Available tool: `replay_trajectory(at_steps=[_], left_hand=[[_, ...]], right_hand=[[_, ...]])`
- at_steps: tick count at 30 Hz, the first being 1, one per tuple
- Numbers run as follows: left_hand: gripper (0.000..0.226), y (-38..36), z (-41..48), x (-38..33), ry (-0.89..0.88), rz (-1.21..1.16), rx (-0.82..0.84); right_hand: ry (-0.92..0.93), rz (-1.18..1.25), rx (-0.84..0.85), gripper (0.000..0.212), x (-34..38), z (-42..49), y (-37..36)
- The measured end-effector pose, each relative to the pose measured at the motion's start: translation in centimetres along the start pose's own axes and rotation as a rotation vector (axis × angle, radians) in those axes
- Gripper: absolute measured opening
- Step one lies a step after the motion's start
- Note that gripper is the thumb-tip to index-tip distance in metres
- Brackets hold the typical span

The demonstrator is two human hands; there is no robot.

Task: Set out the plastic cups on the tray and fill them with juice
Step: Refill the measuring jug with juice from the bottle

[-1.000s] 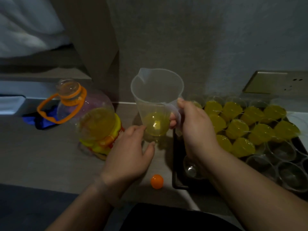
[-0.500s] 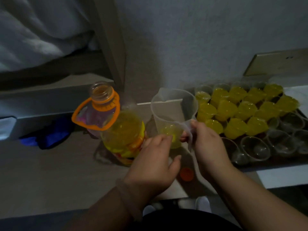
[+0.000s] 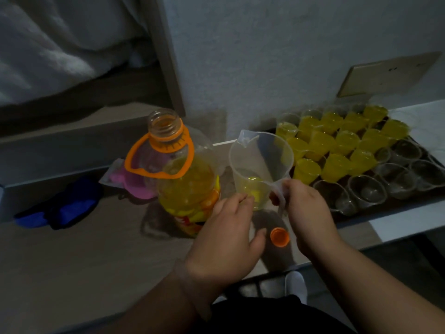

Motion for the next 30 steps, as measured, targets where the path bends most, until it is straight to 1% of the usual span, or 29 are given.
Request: replay_trajectory(at_steps=[5, 8, 10, 12, 14, 17, 19, 21, 25, 30], left_hand=[[0.07, 0.0, -0.6, 0.7, -0.034, -0.012, -0.02], [0.063, 0.3, -1.0, 1.2, -0.071, 0.007, -0.074], [0.055, 0.7, -1.3, 1.6, -0.115, 0.011, -0.115], [0.048, 1.0, -1.6, 1.9, -0.163, -0.001, -0.152], [0.044, 1.4, -2.0, 2.2, -0.224, 0.0, -0.201], [0.038, 2.4, -2.8, 2.7, -0.366, 0.057, -0.284], [0.035, 3.1, -3.4, 3.4, -0.459, 0.114, -0.339], [0.037, 3.7, -4.1, 4.2, -0.514, 0.163, -0.381], [0.049, 4.3, -5.5, 6.3, -0.523, 0.209, -0.468], [0.062, 4.1, -5.5, 9.6, -0.408, 0.183, -0.593]], right_hand=[[0.021, 0.027, -0.172, 0.027, 0.2, -1.0, 0.3], [0.126, -0.006, -0.245, 0.011, 0.6, -1.7, 0.2], [0.244, -0.062, -0.338, 0.014, 0.8, -2.2, -0.1], [0.405, -0.134, -0.435, 0.017, 1.3, -2.9, -0.4], [0.553, -0.149, -0.469, 0.02, 2.0, -3.6, -0.8], [0.731, -0.105, -0.414, 0.022, 3.4, -4.5, -1.6], [0.804, -0.06, -0.369, 0.021, 4.4, -4.8, -2.1], [0.867, -0.022, -0.34, 0.021, 5.4, -5.0, -2.4], [0.988, -0.004, -0.273, 0.024, 6.7, -5.2, -2.9], [1.128, -0.065, -0.135, 0.036, 7.6, -5.0, -4.7]])
Point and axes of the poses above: each hand's wrist, its own z-axis towards the middle knuckle, its own y-axis out of the back of the hand, x = y × z, the point moved 1 cm from there along z, towards the middle knuckle, and after that the axes turned 7 degrees about -x, right-handed, at the moved point
